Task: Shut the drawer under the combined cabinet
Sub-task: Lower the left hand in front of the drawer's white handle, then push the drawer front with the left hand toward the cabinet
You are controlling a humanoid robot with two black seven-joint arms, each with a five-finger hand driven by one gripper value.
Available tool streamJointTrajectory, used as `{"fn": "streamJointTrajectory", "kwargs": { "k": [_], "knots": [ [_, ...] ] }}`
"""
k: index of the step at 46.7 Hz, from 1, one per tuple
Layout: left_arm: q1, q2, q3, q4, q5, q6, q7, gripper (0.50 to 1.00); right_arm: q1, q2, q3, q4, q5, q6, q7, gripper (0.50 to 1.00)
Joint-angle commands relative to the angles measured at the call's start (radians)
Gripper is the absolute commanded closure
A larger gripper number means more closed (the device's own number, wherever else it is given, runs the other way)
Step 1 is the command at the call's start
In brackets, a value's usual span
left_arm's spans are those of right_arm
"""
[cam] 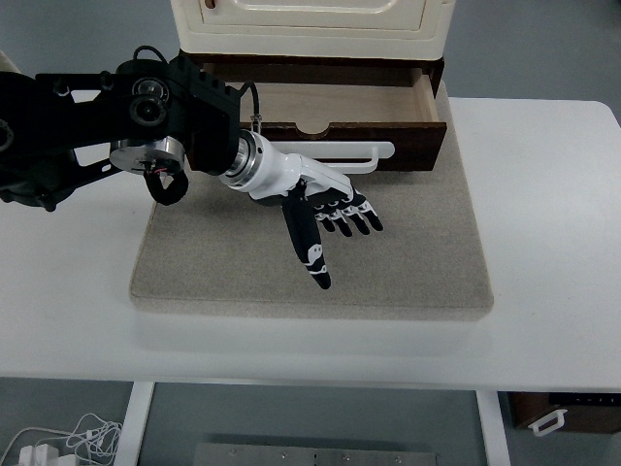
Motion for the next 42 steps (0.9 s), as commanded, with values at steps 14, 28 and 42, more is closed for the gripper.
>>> {"fn": "streamJointTrajectory", "kwargs": {
  "k": [14, 28, 42],
  "knots": [
    [0.003, -0.001, -0.001, 0.045, 0.001, 0.007, 0.007, 0.500, 0.001, 0.000, 0.000, 0.000, 0.000, 0.000, 0.000, 0.548],
    [0.006, 0.000, -0.001, 0.068, 0.003, 0.008, 0.007, 0.500, -0.001, 0.000, 0.000, 0.000, 0.000, 0.000, 0.000, 0.548],
    [0.003, -0.003, -0.001, 0.096, 0.007, 0.010, 0.006, 0.500, -0.001, 0.000, 0.000, 0.000, 0.000, 0.000, 0.000, 0.548]
  ]
}}
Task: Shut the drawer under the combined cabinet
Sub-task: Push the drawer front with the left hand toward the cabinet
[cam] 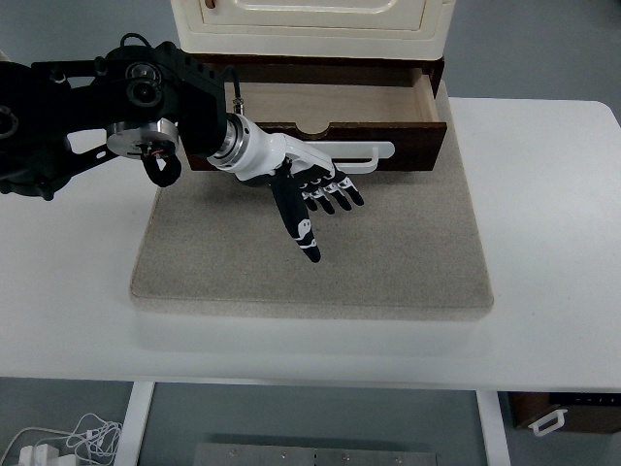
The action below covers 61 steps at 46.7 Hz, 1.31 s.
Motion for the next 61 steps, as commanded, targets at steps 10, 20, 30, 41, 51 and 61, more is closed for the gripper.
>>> {"fn": "streamJointTrajectory", "kwargs": {
  "k": [10, 20, 30, 41, 51, 61],
  "knots": [
    [-0.001, -0.008, -0.003, 0.035, 0.020, -0.001, 0.000, 0.500, 0.000, 0.000, 0.000, 0.000, 0.000, 0.000, 0.000, 0.548],
    [-0.001, -0.008, -0.004, 0.047, 0.023, 0.000, -0.003, 0.500, 0.000, 0.000, 0.000, 0.000, 0.000, 0.000, 0.000, 0.548],
    [0.001, -0.020, -0.009, 0.075, 0.057, 0.012, -0.005, 0.500, -0.001, 0.000, 0.000, 0.000, 0.000, 0.000, 0.000, 0.548],
    [0.001, -0.022, -0.012, 0.098, 0.060, 0.032, -0.010, 0.500, -0.001, 0.000, 0.000, 0.000, 0.000, 0.000, 0.000, 0.548],
    [0.015, -0.028, -0.015, 0.124, 0.074, 0.071, -0.023, 0.500, 0.000, 0.000, 0.000, 0.000, 0.000, 0.000, 0.000, 0.548],
    [0.025, -0.031, -0.017, 0.149, 0.076, 0.083, -0.034, 0.500, -0.001, 0.000, 0.000, 0.000, 0.001, 0.000, 0.000, 0.548]
  ]
}}
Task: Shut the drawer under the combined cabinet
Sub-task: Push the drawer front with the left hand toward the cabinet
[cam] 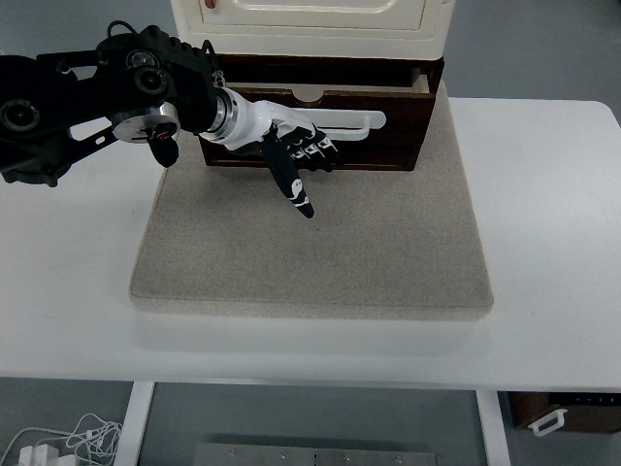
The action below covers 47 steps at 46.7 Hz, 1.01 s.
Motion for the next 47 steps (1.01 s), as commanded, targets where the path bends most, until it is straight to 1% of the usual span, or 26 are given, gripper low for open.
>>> {"fn": "streamJointTrajectory", "kwargs": {
  "k": [1, 15, 21, 47],
  "knots": [
    [0.005, -0.002, -0.001, 0.012, 0.000, 0.002, -0.008, 0.500, 0.000, 0.000, 0.000, 0.000, 0.000, 0.000, 0.000, 0.548],
    [0.005, -0.006, -0.004, 0.057, 0.000, 0.004, -0.034, 0.500, 0.000, 0.000, 0.000, 0.000, 0.000, 0.000, 0.000, 0.548],
    [0.005, -0.006, -0.016, 0.081, 0.000, 0.008, -0.036, 0.500, 0.000, 0.000, 0.000, 0.000, 0.000, 0.000, 0.000, 0.548],
    [0.005, -0.014, -0.016, 0.130, 0.000, 0.017, -0.062, 0.500, 0.000, 0.000, 0.000, 0.000, 0.000, 0.000, 0.000, 0.548]
  ]
}}
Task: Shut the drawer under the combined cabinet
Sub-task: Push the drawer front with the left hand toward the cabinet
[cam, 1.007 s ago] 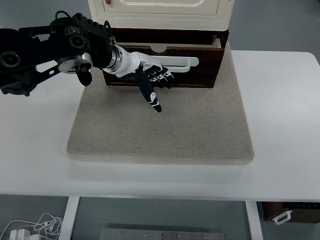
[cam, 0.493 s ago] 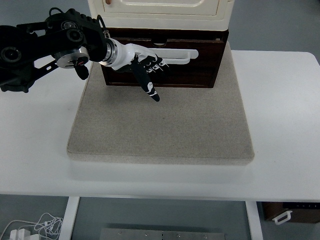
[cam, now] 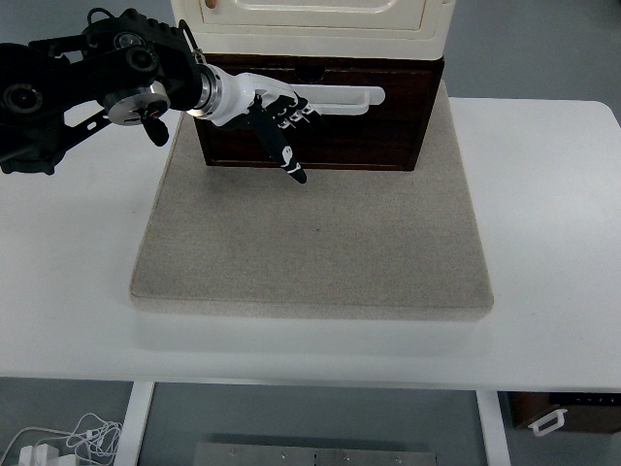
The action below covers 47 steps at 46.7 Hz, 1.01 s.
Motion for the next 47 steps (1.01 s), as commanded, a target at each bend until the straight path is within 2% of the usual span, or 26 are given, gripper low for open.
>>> {"fn": "streamJointTrajectory", "kwargs": {
  "k": [1, 33, 41, 47],
  "knots": [
    [0.000, 0.000, 0.002, 0.005, 0.000, 0.000, -0.004, 0.500, 0.000, 0.000, 0.000, 0.000, 0.000, 0.000, 0.000, 0.548],
    [0.000, 0.002, -0.002, 0.005, 0.014, 0.009, -0.013, 0.500, 0.000, 0.000, 0.000, 0.000, 0.000, 0.000, 0.000, 0.548],
    [0.000, 0.000, -0.032, -0.004, 0.012, -0.016, -0.013, 0.500, 0.000, 0.000, 0.000, 0.000, 0.000, 0.000, 0.000, 0.548],
    [0.001, 0.000, -0.063, -0.007, 0.009, -0.083, -0.013, 0.500, 0.000, 0.000, 0.000, 0.000, 0.000, 0.000, 0.000, 0.548]
  ]
}}
